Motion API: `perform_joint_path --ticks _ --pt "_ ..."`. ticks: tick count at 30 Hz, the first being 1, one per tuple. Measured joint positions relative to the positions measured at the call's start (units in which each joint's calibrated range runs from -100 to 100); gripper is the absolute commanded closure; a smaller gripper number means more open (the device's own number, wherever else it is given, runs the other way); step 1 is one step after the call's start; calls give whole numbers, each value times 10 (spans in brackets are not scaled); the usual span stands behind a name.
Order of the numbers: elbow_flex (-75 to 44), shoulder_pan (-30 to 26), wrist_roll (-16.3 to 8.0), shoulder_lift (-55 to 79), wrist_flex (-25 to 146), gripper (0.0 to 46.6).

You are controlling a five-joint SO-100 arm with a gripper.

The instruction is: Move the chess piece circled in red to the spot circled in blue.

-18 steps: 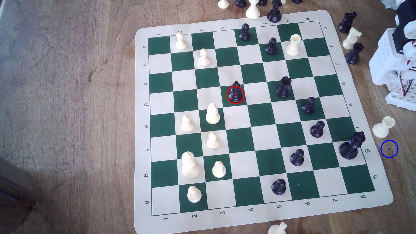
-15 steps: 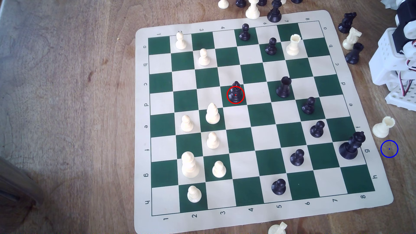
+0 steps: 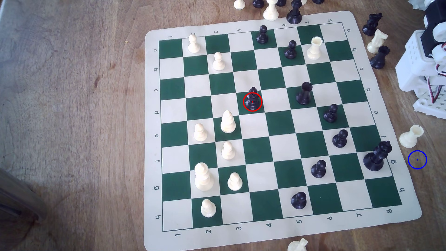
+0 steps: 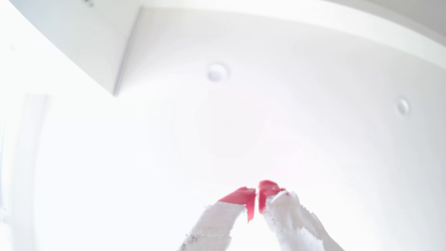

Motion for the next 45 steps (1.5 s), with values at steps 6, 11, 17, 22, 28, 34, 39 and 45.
perform_joint_path --ticks 6,11,17,22,28,34,39,45 --pt "0 -10 -16 0 2 464" --pt "0 -13 -17 1 163 464" --pt "0 -3 15 1 524 464" --pt "-4 1 30 1 807 450" --pt "-121 3 19 79 1156 382" --pt "-298 -7 -7 287 1316 378" --pt "-488 -30 -36 468 1444 362" --pt "-638 -59 -68 608 1474 361"
